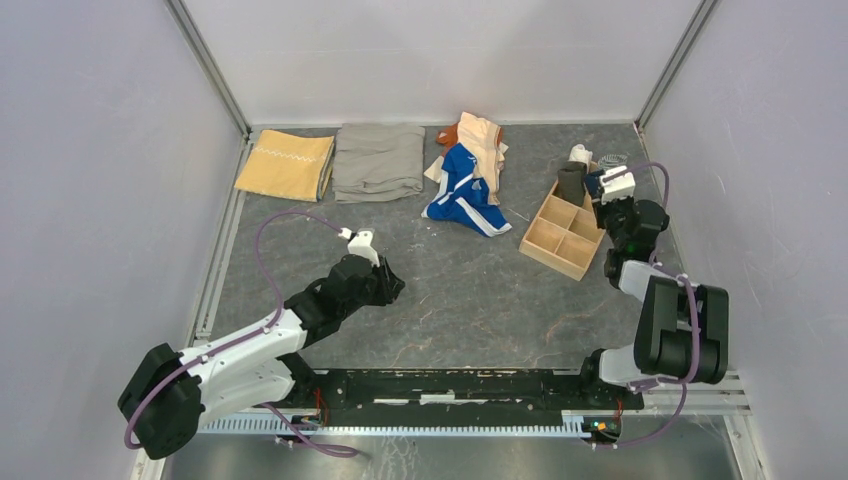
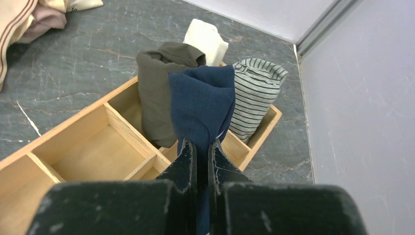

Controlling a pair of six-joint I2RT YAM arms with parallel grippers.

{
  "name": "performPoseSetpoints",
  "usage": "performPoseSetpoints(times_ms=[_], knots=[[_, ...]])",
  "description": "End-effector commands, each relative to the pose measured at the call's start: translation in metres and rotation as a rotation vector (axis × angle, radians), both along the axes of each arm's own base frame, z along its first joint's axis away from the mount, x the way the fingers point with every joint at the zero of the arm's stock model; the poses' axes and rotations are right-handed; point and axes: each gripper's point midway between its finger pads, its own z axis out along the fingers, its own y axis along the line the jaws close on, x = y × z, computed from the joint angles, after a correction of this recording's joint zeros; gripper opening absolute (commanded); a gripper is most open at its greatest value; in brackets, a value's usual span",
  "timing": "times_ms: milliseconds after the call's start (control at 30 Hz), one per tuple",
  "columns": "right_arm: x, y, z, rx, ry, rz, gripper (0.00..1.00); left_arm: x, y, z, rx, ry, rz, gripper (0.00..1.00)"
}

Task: Roll the underwear
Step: Place the underwear in the storage box.

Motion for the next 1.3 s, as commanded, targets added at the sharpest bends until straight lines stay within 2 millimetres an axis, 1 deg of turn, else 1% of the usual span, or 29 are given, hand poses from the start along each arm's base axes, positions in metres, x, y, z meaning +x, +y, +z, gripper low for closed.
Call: performPoseSetpoints(times_ms=[0,100,300,400,500,567,633,833,1033,1200,1267], knots=[[0.022,0.002,0.026,-0.129,-0.14,0.11,0.0,0.001,-0.008,0.012,-0.032,-0.047,-0.049,0.3],[0.027,0.0,0.018,-0.115,-0.138,0.142,0.0,0.0,-0.01,0.012,-0.044,-0.044,-0.062,0.28],[0.036,-0.004,0.01,-0.129,-0.14,0.18,0.0,-0.001,-0.011,0.01,-0.04,-0.04,-0.071,0.25],[0.04,-0.007,0.011,-0.13,-0.154,0.177,0.0,-0.001,-0.012,0.008,-0.036,-0.035,-0.073,0.24],[0.045,-0.014,0.014,-0.127,-0.169,0.166,0.0,-0.001,-0.014,0.007,-0.03,-0.028,-0.083,0.22],[0.049,-0.018,0.011,-0.131,-0.162,0.161,0.0,-0.001,-0.014,0.006,-0.027,-0.025,-0.084,0.21],[0.052,-0.02,0.004,-0.136,-0.14,0.161,0.0,0.0,-0.014,0.005,-0.023,-0.022,-0.084,0.2],[0.051,-0.023,-0.017,-0.153,-0.091,0.157,0.0,0.001,-0.014,0.005,-0.018,-0.025,-0.083,0.19],[0.055,-0.026,-0.032,-0.159,-0.051,0.158,0.0,0.0,-0.012,0.006,-0.014,-0.033,-0.081,0.17],[0.054,-0.03,-0.055,-0.171,0.015,0.157,0.0,-0.001,-0.013,0.006,-0.016,-0.031,-0.088,0.17],[0.053,-0.03,-0.057,-0.172,0.024,0.153,0.0,-0.001,-0.014,0.006,-0.018,-0.031,-0.094,0.16]])
